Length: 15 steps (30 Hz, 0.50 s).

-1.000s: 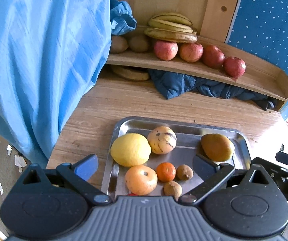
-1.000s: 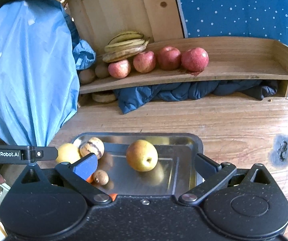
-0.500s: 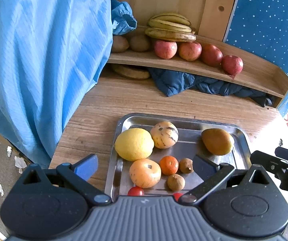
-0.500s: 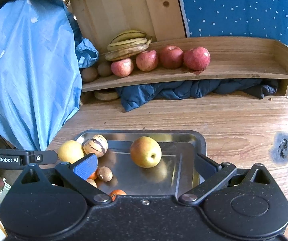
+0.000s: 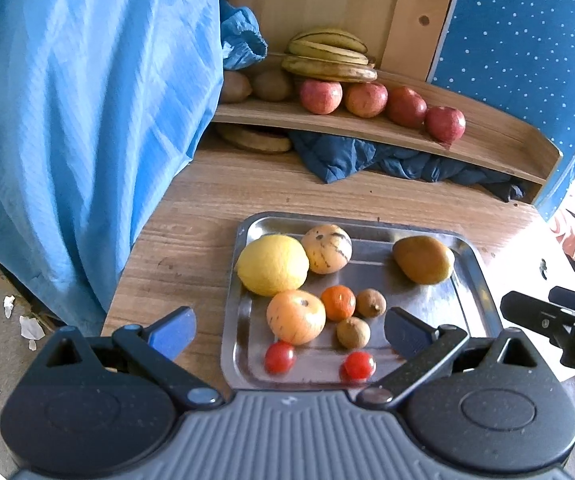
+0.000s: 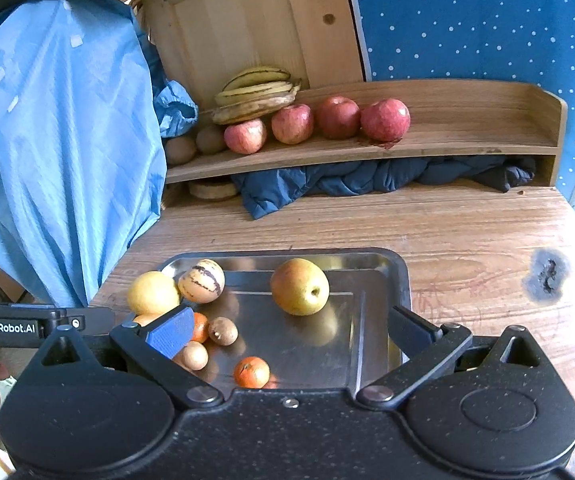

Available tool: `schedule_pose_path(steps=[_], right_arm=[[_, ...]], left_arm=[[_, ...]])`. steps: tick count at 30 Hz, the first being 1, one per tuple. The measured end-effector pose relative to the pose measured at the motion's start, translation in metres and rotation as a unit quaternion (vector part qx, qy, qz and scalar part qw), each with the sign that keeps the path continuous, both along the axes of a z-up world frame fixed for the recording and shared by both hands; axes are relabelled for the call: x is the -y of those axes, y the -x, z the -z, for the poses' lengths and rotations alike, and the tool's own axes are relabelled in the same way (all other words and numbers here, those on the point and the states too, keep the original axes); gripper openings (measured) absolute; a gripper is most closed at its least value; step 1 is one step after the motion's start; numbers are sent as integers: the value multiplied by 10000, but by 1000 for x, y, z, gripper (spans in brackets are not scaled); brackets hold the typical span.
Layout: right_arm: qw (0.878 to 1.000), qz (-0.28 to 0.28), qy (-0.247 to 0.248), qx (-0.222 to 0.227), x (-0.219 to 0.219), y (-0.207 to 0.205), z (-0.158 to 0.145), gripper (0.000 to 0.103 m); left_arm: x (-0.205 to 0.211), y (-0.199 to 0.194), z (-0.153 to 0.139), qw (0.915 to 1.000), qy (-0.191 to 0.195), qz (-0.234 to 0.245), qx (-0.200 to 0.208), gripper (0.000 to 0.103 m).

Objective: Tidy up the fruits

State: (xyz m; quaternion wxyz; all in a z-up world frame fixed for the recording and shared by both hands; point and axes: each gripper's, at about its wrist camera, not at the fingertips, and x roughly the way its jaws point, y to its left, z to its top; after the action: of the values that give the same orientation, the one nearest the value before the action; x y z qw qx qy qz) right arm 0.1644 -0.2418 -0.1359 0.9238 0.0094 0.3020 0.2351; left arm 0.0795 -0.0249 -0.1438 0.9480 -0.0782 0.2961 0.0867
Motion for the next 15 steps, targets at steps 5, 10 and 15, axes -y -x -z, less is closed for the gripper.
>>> schedule_pose_path(steps=[5,10,15], right_arm=[[9999,93,14,52,-7,26,0,102],[9999,111,0,130,-13,52,-2,102],[9994,183,-20,304,-18,72,-8,102]], left_arm=[[-8,26,3,10000,45,29,25,102],[-15,46,0,9999,18,62,123,102],[-19,61,-1,9996,9,135,228,102]])
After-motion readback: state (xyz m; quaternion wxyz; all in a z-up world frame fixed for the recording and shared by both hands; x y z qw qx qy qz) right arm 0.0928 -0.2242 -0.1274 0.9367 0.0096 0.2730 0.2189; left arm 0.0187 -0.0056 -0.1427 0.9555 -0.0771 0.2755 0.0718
